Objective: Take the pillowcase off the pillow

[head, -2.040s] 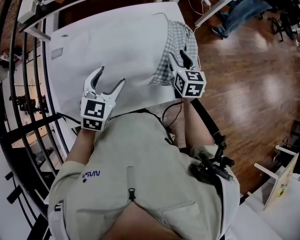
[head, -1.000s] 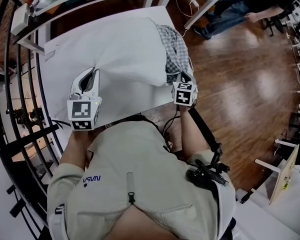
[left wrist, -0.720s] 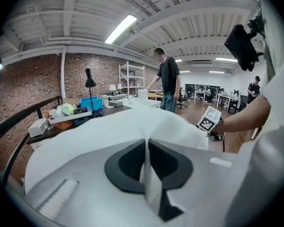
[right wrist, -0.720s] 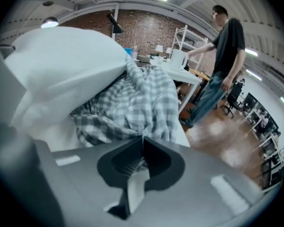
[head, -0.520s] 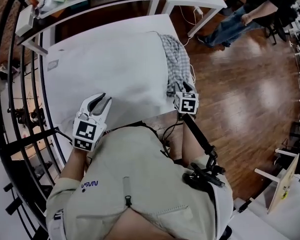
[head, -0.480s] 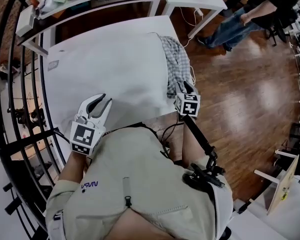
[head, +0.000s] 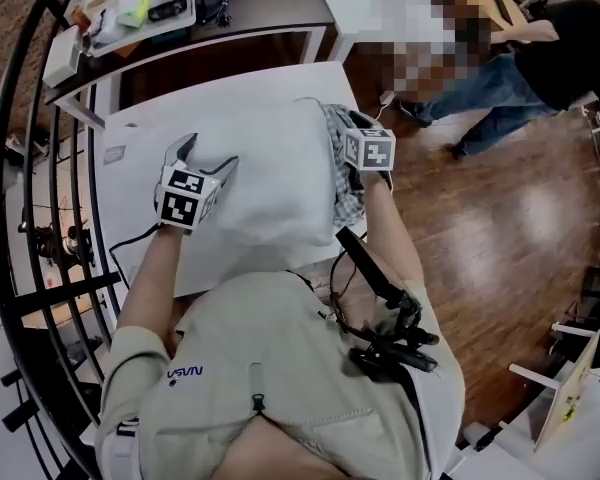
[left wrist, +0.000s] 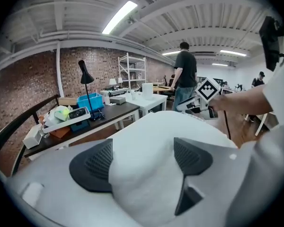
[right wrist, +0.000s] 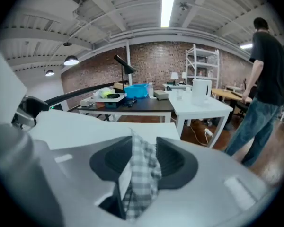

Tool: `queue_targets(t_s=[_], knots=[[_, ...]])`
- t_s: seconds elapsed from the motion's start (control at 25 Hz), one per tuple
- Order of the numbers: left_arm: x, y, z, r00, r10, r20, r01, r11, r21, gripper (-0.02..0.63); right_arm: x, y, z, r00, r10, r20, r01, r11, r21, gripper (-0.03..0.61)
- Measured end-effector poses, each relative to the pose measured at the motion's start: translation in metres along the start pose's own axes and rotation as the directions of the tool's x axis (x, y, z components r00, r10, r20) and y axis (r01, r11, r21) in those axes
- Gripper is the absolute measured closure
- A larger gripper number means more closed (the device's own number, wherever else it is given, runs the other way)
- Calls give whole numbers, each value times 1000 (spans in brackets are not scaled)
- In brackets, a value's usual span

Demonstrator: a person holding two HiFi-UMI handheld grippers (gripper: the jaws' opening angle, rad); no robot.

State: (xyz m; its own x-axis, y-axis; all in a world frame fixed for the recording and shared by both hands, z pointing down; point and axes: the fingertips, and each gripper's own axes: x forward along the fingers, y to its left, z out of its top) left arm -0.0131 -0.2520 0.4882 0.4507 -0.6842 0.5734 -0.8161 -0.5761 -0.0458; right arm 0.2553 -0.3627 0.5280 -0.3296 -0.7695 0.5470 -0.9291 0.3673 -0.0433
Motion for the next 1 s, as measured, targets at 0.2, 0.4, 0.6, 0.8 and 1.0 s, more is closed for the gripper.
queue_targets(t_s=[0.2,0.4,0.6,0.8,1.0], knots=[[27,2,-27,991,-58,-122,55,998,-31,271,53,1,-4,993,68,-92,-61,995,81,402],[11,-17,-44,987,-112,-112,113,994,1,511,78,-6,-34,979,94,-183,-68,988,141,570],[-46,-31,-10,987,-120,111,121,993,3,561,77,-47,-42,971,-84,-224,110,988,107,571],[-40,-33,-14,985,-140,105,144,989,-40,509,76,-55,-80,951,-36,-308,106,971,215,484],[-65,-22,0,980,-88,179,98,994,-49,320,5,-18,-38,998,54,-29,-45,967,252,376]])
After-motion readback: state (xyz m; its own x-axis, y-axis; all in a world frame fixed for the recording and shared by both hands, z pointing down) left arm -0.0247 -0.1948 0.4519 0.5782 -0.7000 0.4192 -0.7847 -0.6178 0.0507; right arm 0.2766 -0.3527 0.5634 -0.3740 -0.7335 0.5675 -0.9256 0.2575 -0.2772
